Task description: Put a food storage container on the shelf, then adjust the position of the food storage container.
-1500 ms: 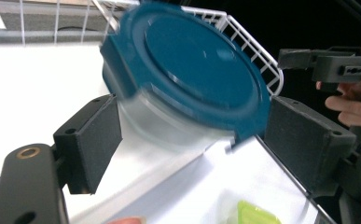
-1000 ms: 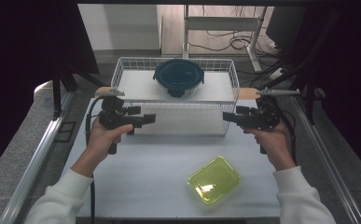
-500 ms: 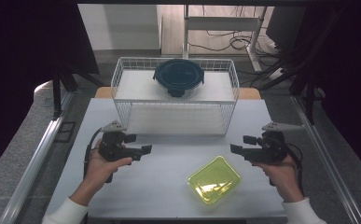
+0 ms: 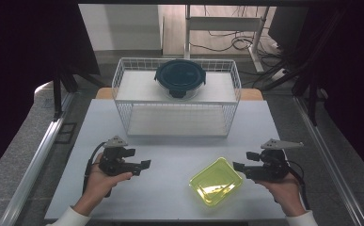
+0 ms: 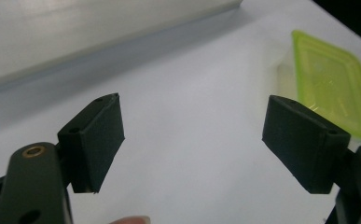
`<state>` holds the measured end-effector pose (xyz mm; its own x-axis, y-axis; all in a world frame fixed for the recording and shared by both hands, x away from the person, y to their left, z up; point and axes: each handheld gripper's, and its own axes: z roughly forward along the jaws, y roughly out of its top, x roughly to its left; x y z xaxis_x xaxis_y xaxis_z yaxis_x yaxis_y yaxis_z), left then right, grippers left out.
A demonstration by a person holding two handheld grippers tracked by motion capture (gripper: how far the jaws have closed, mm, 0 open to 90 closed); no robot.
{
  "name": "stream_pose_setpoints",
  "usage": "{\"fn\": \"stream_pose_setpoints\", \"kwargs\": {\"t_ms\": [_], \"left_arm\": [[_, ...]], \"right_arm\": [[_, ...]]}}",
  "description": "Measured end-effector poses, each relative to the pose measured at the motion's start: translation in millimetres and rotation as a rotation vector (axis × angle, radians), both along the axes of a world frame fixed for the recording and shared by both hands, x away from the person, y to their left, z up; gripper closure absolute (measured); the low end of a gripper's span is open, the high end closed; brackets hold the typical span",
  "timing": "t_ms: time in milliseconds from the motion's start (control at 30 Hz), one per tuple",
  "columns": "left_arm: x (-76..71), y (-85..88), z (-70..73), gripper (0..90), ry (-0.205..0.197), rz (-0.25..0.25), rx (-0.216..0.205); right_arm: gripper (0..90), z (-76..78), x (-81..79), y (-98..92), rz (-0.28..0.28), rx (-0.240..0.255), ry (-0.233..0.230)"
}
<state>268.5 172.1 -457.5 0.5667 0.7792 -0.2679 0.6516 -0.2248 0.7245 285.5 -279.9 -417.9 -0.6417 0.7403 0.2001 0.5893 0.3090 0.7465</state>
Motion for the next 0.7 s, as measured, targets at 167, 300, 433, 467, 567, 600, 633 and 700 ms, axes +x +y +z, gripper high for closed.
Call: {"fn": "stream_pose_setpoints", "kwargs": {"t_ms": [167, 300, 433, 467, 567, 600, 633, 700], "left_arm": [[-0.5, -2.1, -3.5, 20.0, 0.004, 0.002, 0.013], [-3.4, 0.6, -5.6, 19.9, 0.005, 0.014, 0.015], [-5.4, 2.9, -6.8, 19.9, 0.008, 0.027, 0.016], [-5.5, 3.1, -7.1, 19.8, 0.008, 0.03, 0.016], [-4.1, 2.8, -9.3, 19.7, 0.01, 0.029, 0.021], [-3.8, 2.1, -10.3, 19.7, 0.016, 0.029, 0.02], [-3.2, 1.5, -11.4, 19.7, 0.017, 0.026, 0.024], [-3.2, -0.2, -13.4, 19.7, 0.024, 0.02, 0.025]], "right_arm": [[26.9, -2.9, 0.1, 2.5, 0.005, -0.019, -0.002], [27.8, -0.4, 1.5, 0.9, 0.001, -0.011, -0.007], [30.8, 2.3, 1.8, -0.6, 0.003, -0.005, -0.014], [31.3, 2.4, 1.1, -0.8, 0.007, -0.013, -0.018], [33.8, 1.2, -3.9, -0.6, 0.009, -0.062, -0.031], [33.8, 1.2, -3.9, -0.6, 0.009, -0.062, -0.031], [36.3, 0.8, -6.8, -0.9, 0.015, -0.065, -0.031], [38.1, 1.0, -8.2, -0.8, 0.017, -0.068, -0.029]]}}
